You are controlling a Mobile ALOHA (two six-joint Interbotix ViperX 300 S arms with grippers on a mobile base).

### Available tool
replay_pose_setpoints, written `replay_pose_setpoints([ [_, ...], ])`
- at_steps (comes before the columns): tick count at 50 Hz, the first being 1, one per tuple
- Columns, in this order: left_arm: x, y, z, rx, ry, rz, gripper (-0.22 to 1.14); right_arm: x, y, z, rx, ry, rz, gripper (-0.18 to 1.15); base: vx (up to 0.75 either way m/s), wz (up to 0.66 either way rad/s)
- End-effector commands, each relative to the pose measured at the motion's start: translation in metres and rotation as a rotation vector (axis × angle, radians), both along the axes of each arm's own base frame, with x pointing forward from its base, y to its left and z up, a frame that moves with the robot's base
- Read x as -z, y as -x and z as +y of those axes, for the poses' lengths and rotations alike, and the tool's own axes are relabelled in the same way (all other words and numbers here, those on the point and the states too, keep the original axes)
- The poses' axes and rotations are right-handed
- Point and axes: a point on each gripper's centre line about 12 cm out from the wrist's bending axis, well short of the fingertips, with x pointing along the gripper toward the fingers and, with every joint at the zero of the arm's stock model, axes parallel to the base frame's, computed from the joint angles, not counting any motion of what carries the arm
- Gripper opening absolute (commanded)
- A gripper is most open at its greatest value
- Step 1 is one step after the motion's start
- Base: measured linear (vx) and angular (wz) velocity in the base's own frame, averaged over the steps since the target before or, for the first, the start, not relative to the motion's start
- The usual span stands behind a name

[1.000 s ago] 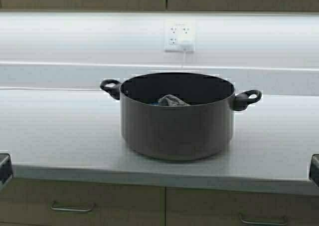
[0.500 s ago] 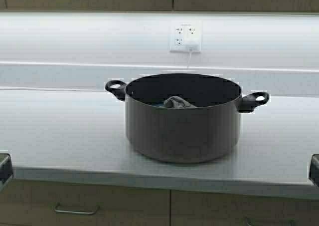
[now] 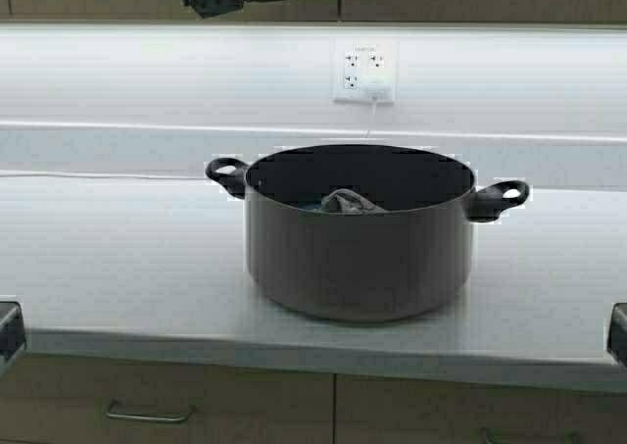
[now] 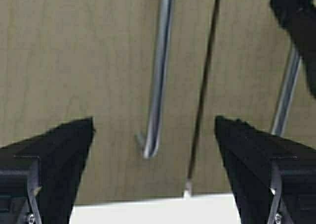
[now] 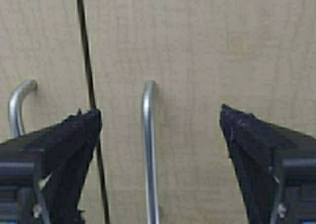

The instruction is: Open the cabinet, put the pot inside, then close it

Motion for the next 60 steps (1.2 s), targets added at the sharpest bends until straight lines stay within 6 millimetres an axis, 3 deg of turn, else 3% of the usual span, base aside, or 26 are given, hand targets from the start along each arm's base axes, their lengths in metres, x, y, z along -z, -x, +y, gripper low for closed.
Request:
replay_pose_setpoints([
  [1,-0.018,-0.007,-0.004,-0.005,0.034,-0.045,1.01,-0.016,-0.01,-0.004,0.033,-0.049,-0.029,1.02,0.01,0.0],
  [18,-0.019,-0.028,-0.01,-0.039,0.074,-0.054,1.0,-0.007,-0.03,-0.007,0.073,-0.072,-0.009,1.01,0.0,0.0],
  [23,-0.015,-0.033,-0.01,-0.047,0.072,-0.043,0.91,-0.002,-0.034,-0.008,0.082,-0.065,-0.004,0.94,0.0,0.0],
  [26,-0.011,-0.035,-0.011,-0.046,0.064,-0.026,0.75,0.0,-0.036,-0.007,0.083,-0.056,0.0,0.8,-0.01,0.01],
  [28,-0.01,-0.037,-0.012,-0.04,0.057,-0.006,0.54,0.001,-0.037,-0.005,0.081,-0.053,0.002,0.65,-0.01,0.01],
  [32,-0.007,-0.038,-0.014,-0.031,0.044,0.017,0.08,-0.001,-0.038,-0.004,0.072,-0.055,0.004,0.24,0.0,0.01],
  [35,-0.008,-0.038,-0.014,-0.029,0.043,0.014,-0.14,-0.002,-0.038,-0.004,0.064,-0.057,0.008,-0.04,-0.01,0.01],
  [38,-0.01,-0.037,-0.013,-0.029,0.044,0.011,-0.08,-0.004,-0.038,-0.004,0.059,-0.06,0.008,-0.09,0.0,0.0],
  [43,-0.014,-0.032,-0.011,-0.027,0.044,0.013,0.09,-0.007,-0.035,-0.006,0.059,-0.062,0.006,0.09,-0.01,0.01],
  [49,-0.02,-0.02,-0.005,-0.019,0.034,0.02,0.04,-0.016,-0.027,-0.009,0.042,-0.062,0.007,0.07,-0.01,-0.01],
  [60,-0.037,0.018,0.02,-0.012,0.022,0.035,0.03,-0.027,0.008,-0.017,-0.069,-0.004,0.076,0.06,0.0,-0.03],
])
